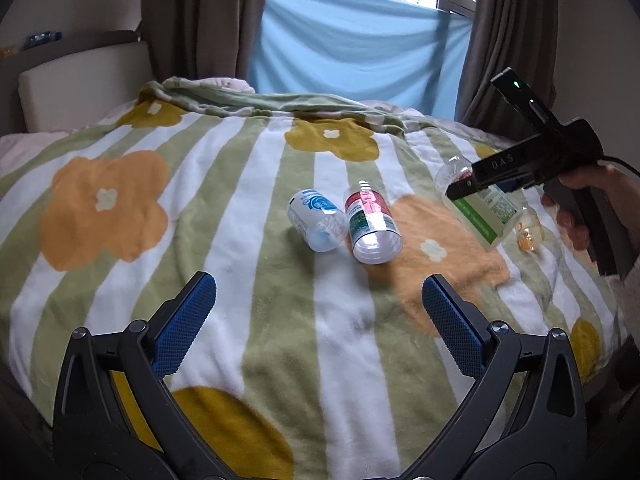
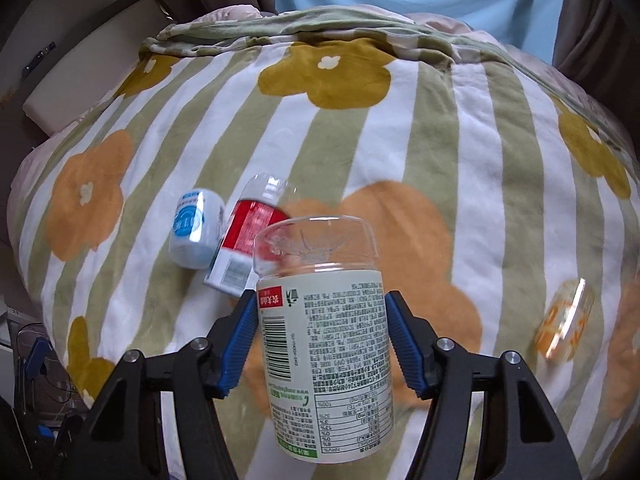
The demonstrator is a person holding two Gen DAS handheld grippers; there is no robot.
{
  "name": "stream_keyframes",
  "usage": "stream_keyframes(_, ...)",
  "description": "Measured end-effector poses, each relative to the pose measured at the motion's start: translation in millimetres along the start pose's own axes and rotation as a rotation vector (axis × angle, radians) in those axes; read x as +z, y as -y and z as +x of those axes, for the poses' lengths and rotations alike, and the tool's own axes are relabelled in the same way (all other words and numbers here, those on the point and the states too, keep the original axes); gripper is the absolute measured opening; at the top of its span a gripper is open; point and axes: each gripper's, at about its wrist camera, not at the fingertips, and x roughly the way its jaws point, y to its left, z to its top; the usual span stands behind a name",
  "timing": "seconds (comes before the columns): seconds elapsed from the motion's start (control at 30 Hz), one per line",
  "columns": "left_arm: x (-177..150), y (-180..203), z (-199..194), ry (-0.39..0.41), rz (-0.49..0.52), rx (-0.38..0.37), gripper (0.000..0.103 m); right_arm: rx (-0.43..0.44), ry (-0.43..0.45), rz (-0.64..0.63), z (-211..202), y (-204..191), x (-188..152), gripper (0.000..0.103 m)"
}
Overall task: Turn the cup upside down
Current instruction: 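Lift the green-labelled cup off the blanket with the right tool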
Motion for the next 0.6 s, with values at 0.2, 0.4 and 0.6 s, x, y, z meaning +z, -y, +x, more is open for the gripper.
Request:
stream_keyframes(0.2, -10, 4, -16, 0.004, -0.003, -0.039, 0.103, 0.028, -0.014, 0.156, 7, -6, -70, 0.059)
stream_keyframes(0.4, -15, 4, -26, 0.0, 0.013, -0.054, 0.103, 0.058, -0.057, 0.3, 33, -8, -98, 0.059)
stream_keyframes(0.6, -18, -5, -32, -0.012, -0.013, -0.079, 0.103, 0.015, -0.07, 0.331, 50, -11, -102, 0.059)
